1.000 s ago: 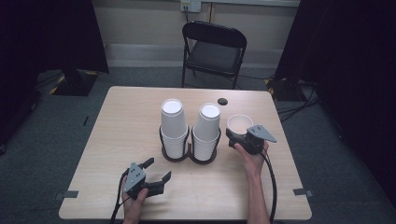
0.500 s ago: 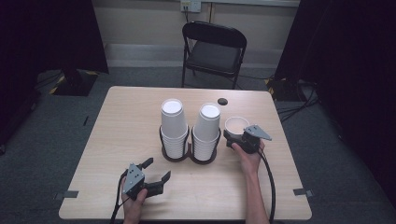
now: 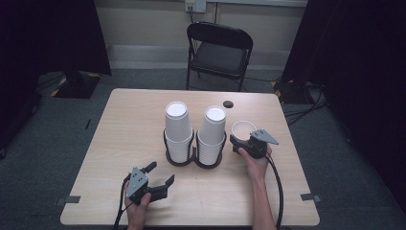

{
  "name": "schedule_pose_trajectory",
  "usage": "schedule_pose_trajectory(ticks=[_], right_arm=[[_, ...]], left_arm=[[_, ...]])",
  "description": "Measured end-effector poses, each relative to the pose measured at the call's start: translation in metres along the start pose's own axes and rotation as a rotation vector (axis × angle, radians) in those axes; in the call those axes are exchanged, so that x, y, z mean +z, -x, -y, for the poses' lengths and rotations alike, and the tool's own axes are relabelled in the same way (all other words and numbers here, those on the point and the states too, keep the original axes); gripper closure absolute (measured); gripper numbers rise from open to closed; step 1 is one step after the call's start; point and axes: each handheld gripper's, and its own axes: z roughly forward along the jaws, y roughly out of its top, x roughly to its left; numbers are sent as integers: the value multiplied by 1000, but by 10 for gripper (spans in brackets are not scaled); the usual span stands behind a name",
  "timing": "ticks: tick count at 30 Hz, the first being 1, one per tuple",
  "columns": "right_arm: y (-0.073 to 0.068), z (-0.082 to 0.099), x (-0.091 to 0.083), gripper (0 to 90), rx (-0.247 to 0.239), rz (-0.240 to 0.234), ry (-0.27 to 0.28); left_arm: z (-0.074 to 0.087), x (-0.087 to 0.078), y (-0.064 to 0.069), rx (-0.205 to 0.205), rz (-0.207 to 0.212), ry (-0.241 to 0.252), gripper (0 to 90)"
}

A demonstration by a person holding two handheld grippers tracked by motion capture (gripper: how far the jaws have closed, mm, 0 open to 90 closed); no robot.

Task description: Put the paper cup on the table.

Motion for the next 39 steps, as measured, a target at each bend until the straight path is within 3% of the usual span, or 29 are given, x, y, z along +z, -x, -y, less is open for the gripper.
schedule_pose_trajectory(ticks=[11, 19, 27, 30, 35, 39], right_arm=[[0, 1, 1, 130, -4, 15, -57], [1, 6, 0, 132, 12, 27, -145], [-4, 7, -2, 135, -2, 51, -179], [-5, 8, -2, 137, -17, 76, -192], [-6, 9, -7, 144, -3, 83, -180], [-5, 12, -12, 133, 12, 84, -192]], left_arm=[[0, -1, 0, 0, 2, 5, 164], [0, -1, 0, 1, 4, 4, 164], [0, 0, 1, 14, 4, 0, 169], [0, 0, 0, -1, -3, -4, 169], [0, 1, -1, -17, -3, -7, 169], [0, 0, 0, -4, -9, -6, 169]])
